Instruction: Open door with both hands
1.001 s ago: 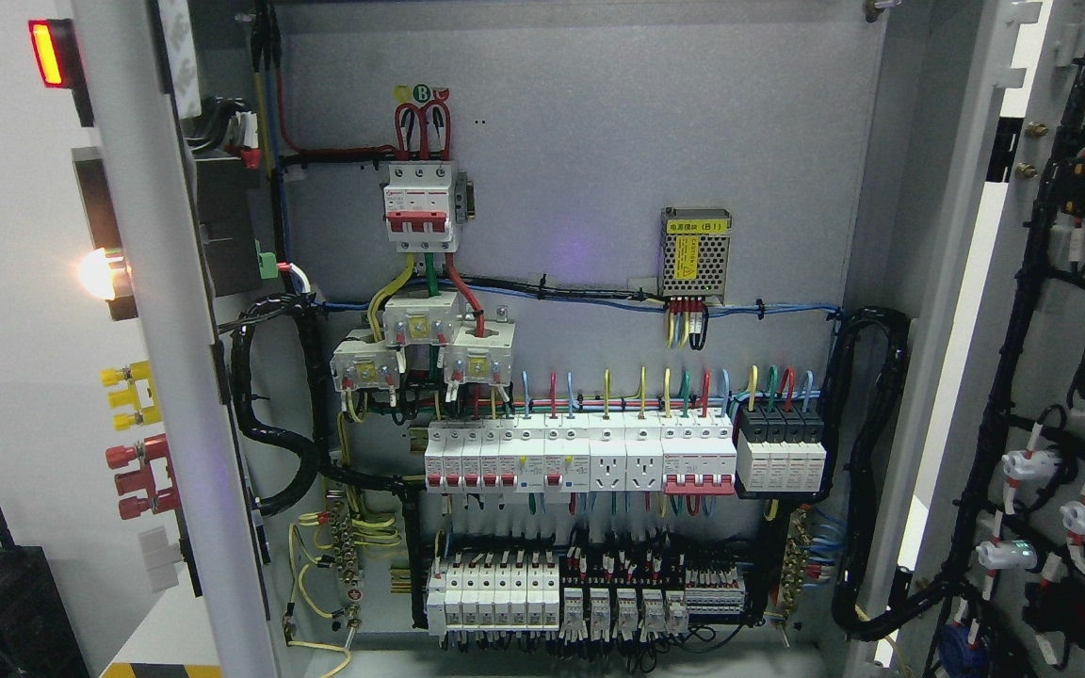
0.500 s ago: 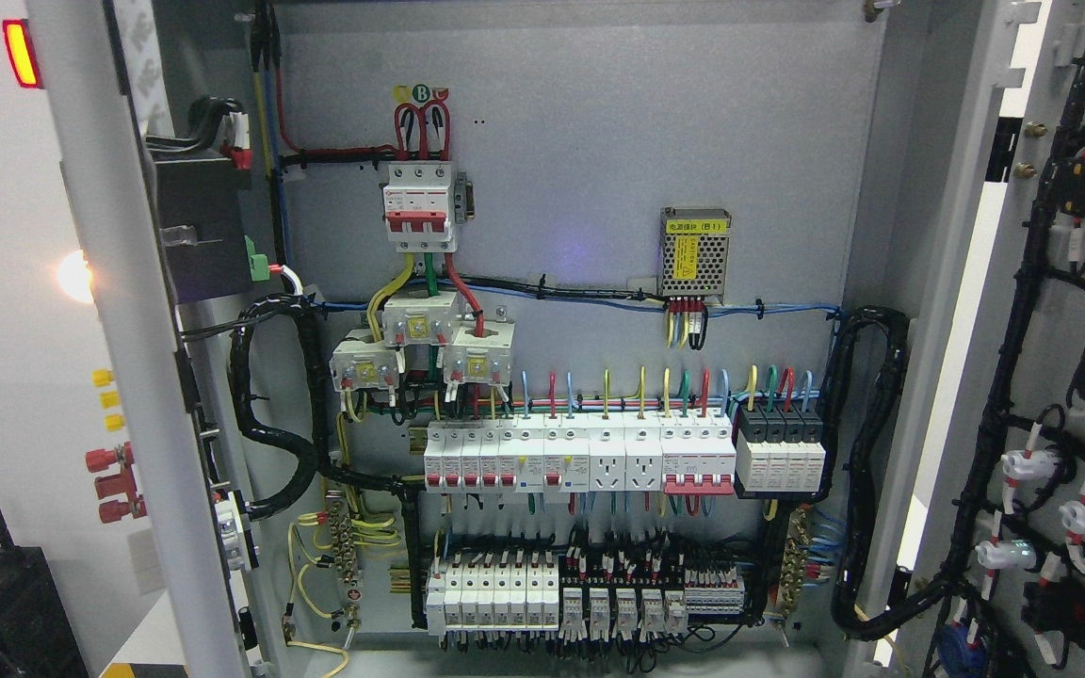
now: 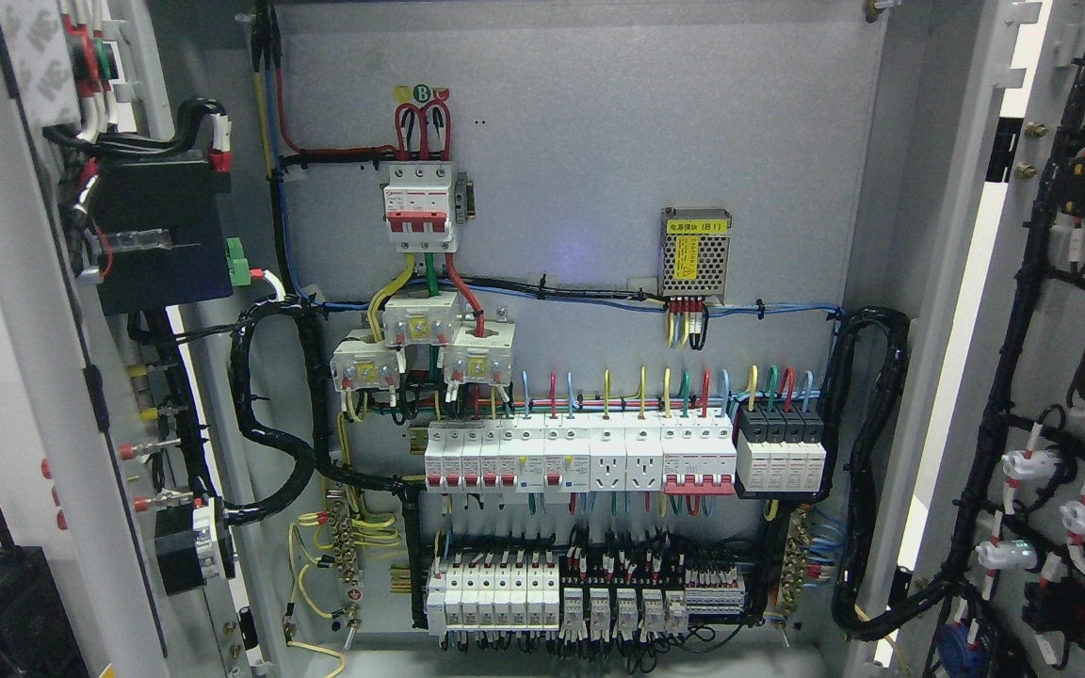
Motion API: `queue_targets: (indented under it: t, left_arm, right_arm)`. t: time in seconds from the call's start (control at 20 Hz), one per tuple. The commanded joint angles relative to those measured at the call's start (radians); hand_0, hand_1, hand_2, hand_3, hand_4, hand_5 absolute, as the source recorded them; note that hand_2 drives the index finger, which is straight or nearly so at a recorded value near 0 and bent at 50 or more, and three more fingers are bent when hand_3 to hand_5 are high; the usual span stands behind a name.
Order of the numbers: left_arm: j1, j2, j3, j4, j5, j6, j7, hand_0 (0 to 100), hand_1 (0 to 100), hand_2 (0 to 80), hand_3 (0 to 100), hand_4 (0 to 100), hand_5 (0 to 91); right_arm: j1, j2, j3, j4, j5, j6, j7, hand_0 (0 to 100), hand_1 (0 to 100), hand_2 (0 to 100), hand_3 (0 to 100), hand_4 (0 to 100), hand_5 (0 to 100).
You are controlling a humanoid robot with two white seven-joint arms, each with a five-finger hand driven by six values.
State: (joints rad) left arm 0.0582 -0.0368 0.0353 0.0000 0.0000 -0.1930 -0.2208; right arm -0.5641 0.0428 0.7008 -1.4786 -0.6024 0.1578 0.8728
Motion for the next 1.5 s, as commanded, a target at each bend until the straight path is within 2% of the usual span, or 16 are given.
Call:
queue_targets:
  t: [0.0, 0.95, 1.15, 1.35, 1.45]
  left_arm:
    - [0.0, 0.0, 0.0, 0.015, -0.029, 0.0, -0.005, 0, 0, 0.0, 0, 0, 0.0]
    - [0.0, 0.0, 0.0, 0.015, -0.029, 0.0, -0.006, 0, 0, 0.0, 0, 0, 0.0]
    - [0.0, 0.0, 0.0, 0.015, -0.029, 0.0, -0.005, 0, 0, 0.0, 0, 0, 0.0]
    - [0.0, -0.002, 0.002, 0.025, -0.031, 0.0, -0.006, 0, 0, 0.0, 0, 0, 0.0]
    - [0.0, -0.002, 0.002, 0.028, -0.031, 0.0, -0.006, 0, 0, 0.0, 0, 0, 0.0]
  right_arm:
    - [-0.008, 0.041, 0.048, -0.006, 0.003, 0.0, -0.006, 38, 0, 0, 0, 0, 0]
    - [-0.026, 0.049, 0.057, -0.002, 0.009, 0.002, -0.017, 38, 0, 0, 0, 0, 0]
    - [-0.016, 0.039, 0.022, 0.015, 0.021, 0.0, -0.02, 38, 0, 0, 0, 0, 0]
    - [-0.008, 0.032, -0.061, 0.046, 0.023, 0.0, -0.043, 38, 0, 0, 0, 0, 0]
    - [0.0, 0.016, -0.087, 0.049, 0.021, -0.012, -0.043, 38, 0, 0, 0, 0, 0]
